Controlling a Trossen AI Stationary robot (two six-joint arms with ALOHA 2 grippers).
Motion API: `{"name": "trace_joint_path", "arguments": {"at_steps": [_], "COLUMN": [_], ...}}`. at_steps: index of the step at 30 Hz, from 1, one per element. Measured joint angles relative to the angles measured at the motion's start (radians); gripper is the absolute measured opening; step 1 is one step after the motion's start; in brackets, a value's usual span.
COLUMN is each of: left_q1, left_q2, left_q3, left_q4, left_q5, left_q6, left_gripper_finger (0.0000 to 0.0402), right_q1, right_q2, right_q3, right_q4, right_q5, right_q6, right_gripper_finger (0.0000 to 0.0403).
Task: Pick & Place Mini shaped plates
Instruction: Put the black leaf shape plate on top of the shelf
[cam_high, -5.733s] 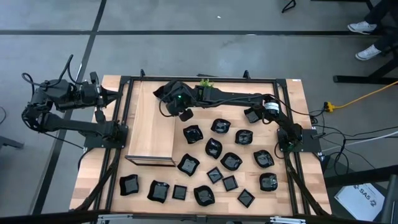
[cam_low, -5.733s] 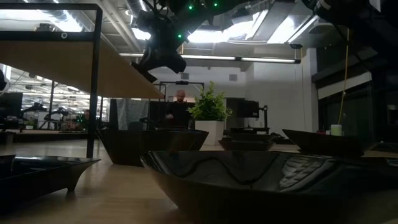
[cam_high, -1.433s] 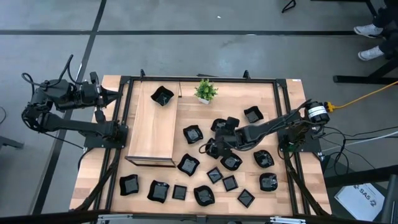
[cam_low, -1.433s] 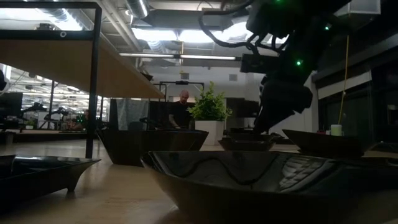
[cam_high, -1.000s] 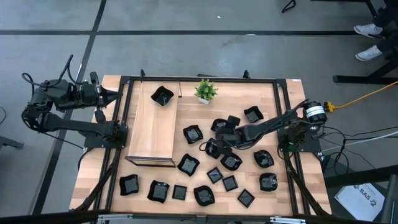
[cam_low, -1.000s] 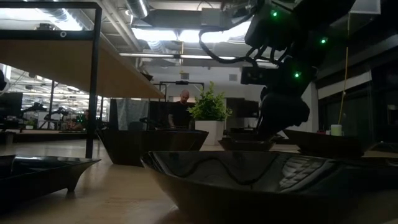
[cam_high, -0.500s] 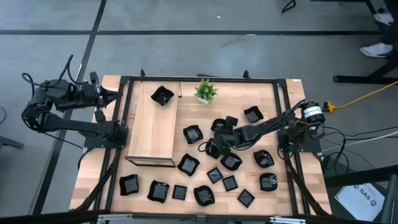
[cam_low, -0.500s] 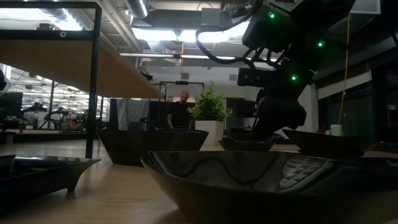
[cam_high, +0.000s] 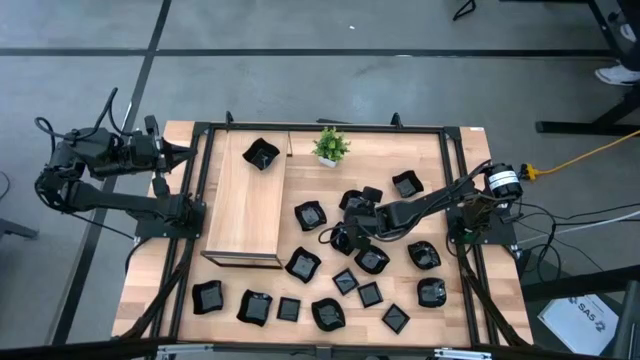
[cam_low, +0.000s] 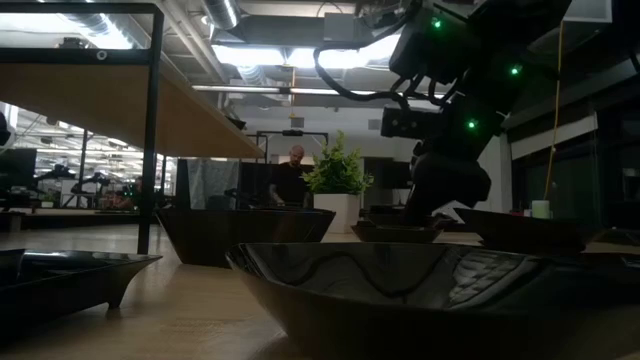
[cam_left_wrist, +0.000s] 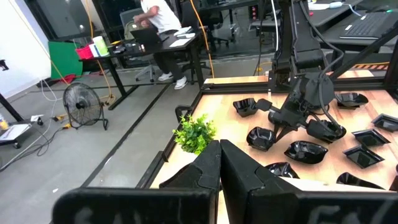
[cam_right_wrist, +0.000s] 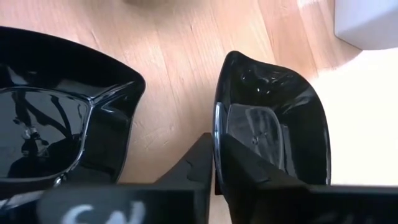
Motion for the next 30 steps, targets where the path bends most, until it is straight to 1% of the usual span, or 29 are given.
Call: {"name": "trace_joint_path", "arguments": {"at_steps": [4, 13, 23, 30], "left_q1": [0.0, 0.0, 0.0, 0.0], "left_q2": [0.0, 0.0, 0.0, 0.0], "left_q3": [0.0, 0.0, 0.0, 0.0], "left_q4": [0.0, 0.0, 0.0, 0.0], "left_q5": [0.0, 0.0, 0.0, 0.0], "left_q6": [0.0, 0.0, 0.0, 0.0], "left_gripper_finger": [0.0004, 0.0004, 0.0004, 0.0004], "right_q1": [0.0, 0.0, 0.0, 0.0], "right_q2": [-0.001, -0.001, -0.001, -0.001], "right_q3": [0.0, 0.031, 0.138, 0.222], "right_q4": [0.0, -0.015, -0.161, -0.218], "right_q5": [0.0, -0.001, 0.001, 0.026], "right_q6": [0.0, -0.001, -0.005, -0.048], "right_gripper_finger": [0.0006, 0.0004, 0.0004, 0.0004]}}
